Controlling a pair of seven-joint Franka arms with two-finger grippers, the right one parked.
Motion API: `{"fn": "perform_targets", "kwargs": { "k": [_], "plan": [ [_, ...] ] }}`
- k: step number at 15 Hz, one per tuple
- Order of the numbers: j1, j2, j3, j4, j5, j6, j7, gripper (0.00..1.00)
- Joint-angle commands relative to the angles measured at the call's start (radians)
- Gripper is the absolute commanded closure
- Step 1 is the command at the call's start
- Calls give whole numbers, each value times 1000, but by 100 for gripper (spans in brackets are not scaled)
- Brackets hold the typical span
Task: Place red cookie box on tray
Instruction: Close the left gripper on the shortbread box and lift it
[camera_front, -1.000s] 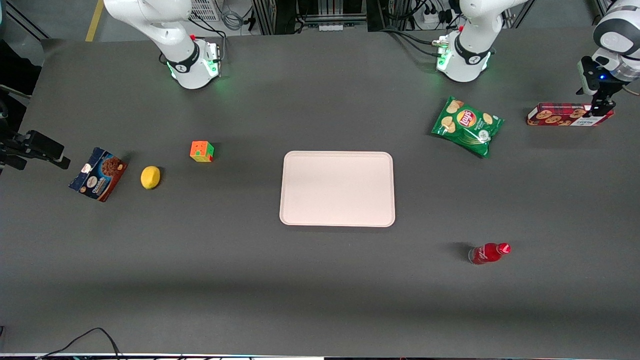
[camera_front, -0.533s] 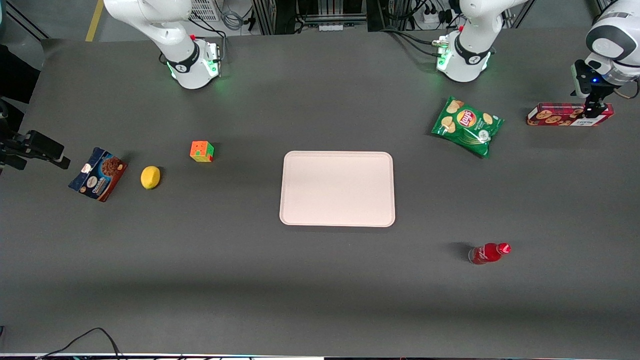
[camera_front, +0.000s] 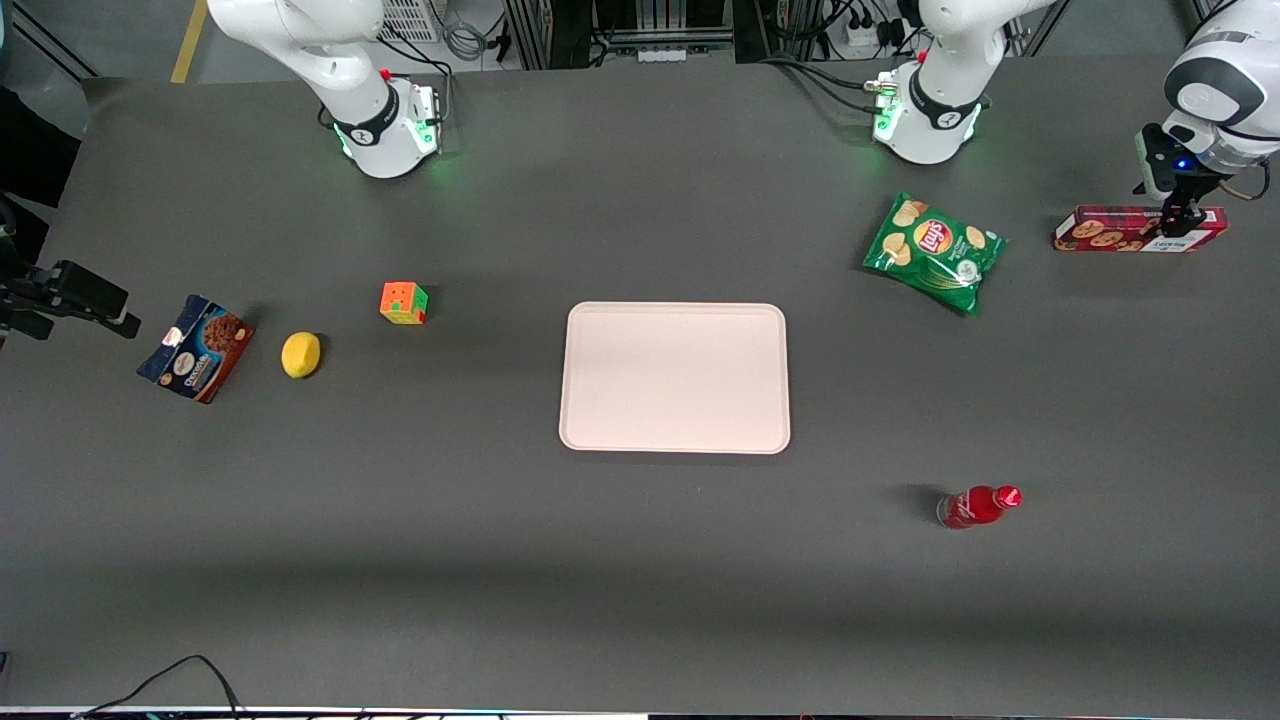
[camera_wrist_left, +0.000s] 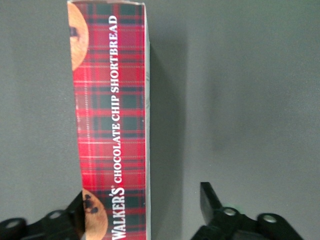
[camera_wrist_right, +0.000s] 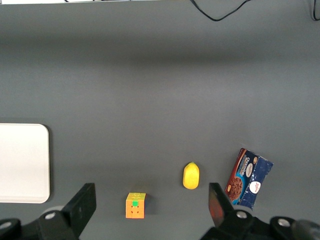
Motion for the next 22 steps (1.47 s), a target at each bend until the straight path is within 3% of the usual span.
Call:
{"fn": "perform_targets", "kwargs": {
  "k": [1,5,8,12,15,22],
  "plan": [
    [-37,2,3,-7,-25,19,11,40],
    [-81,1,-3,-5,-79,19,7,45],
    [-101,1,-5,1,-82,19,4,63],
    [-109,2,-5,6,-105,19,1,60],
    [-120,-4,-6,9,-106,13,-6,80],
    [-124,-48,-146,90,-106,-127,-190,82]
  ]
}}
